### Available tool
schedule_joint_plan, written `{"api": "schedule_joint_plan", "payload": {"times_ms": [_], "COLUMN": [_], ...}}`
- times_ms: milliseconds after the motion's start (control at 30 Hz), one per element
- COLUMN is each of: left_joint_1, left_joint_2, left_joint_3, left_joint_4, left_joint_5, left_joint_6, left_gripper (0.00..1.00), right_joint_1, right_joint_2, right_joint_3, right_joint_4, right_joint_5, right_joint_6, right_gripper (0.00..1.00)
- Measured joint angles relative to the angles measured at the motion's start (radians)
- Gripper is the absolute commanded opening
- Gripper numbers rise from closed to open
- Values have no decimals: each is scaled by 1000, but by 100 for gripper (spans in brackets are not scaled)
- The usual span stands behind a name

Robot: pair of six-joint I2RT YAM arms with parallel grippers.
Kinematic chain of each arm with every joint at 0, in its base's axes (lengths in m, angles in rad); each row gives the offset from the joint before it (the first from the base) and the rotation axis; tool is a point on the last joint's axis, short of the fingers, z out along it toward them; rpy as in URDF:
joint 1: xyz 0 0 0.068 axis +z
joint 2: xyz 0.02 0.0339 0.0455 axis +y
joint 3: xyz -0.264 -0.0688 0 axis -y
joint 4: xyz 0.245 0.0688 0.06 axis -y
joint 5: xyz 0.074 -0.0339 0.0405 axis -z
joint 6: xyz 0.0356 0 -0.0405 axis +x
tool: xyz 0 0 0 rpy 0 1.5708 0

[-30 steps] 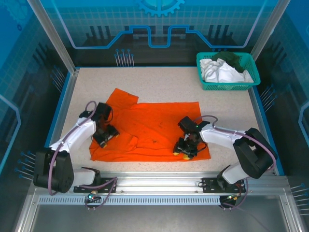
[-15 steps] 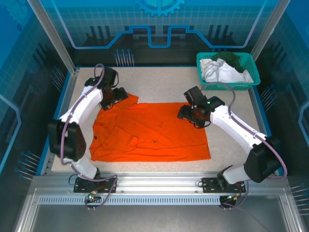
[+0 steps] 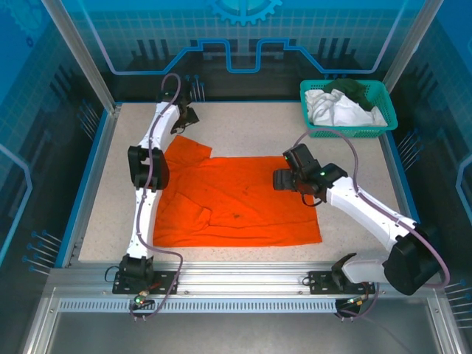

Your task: Fold and stack the t-shirts

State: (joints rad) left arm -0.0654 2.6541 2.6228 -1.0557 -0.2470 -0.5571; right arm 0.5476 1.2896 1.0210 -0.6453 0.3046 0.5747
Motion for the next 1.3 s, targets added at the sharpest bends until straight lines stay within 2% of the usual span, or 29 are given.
{"api": "schedule_joint_plan", "payload": {"times_ms": [233,667,1300], "left_joint_1": [56,3,18], "left_joint_2": [16,26,70], "left_joint_3": [0,-15,0], "left_joint_4": [17,-19,-62], "left_joint_5": [-1,-12,-10], "left_joint_6": [43,97,58], "left_gripper": [70,62,53], "right_joint_1": [-17,-77,-105], "right_joint_2": [-11,130,153], "right_joint_3": [20,119,133], "right_joint_4": [7,34,73], "right_joint_5": [-26,-95,-158], "right_joint_6": [9,8,27], "right_gripper": [80,76,74]}}
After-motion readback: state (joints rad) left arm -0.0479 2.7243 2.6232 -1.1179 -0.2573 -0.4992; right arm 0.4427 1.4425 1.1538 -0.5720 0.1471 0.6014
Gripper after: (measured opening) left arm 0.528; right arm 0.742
